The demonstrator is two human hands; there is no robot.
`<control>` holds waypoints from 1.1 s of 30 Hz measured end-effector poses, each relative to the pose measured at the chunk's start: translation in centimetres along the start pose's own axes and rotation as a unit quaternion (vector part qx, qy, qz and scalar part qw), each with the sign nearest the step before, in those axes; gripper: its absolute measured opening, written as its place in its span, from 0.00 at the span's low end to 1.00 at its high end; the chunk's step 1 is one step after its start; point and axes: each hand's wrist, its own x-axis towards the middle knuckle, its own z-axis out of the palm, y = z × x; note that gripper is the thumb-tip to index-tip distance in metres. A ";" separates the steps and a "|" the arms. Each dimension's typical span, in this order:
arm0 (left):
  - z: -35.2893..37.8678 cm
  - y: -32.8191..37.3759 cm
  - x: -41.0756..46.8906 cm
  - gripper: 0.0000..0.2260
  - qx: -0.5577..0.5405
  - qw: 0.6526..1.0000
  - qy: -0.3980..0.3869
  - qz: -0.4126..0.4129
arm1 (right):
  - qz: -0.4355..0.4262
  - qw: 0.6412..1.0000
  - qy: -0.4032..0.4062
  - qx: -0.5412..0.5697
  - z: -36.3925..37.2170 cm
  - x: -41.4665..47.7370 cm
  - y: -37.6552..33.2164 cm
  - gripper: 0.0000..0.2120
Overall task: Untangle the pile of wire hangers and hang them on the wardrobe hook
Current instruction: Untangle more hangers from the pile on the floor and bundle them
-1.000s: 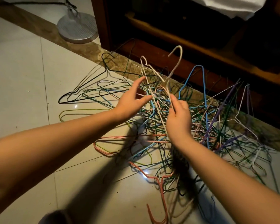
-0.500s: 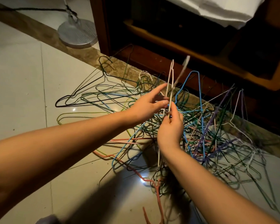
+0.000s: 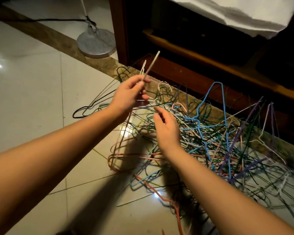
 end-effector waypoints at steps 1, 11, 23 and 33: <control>-1.4 0.1 0.1 0.12 0.004 1.000 0.015 0.001 | 0.019 1.000 -0.007 -0.014 0.6 0.7 0.1 0.14; -13.1 -1.4 -0.8 0.14 0.128 0.983 0.131 0.008 | 0.045 0.962 -0.128 -0.236 8.6 5.7 1.9 0.17; -21.8 -5.0 -3.3 0.14 0.157 0.963 0.211 -0.061 | -0.092 0.859 -0.207 -0.459 16.3 7.1 2.1 0.14; -22.8 -4.9 -2.9 0.09 0.179 0.954 0.231 -0.065 | -0.226 0.889 -0.121 -0.379 12.6 7.8 1.1 0.11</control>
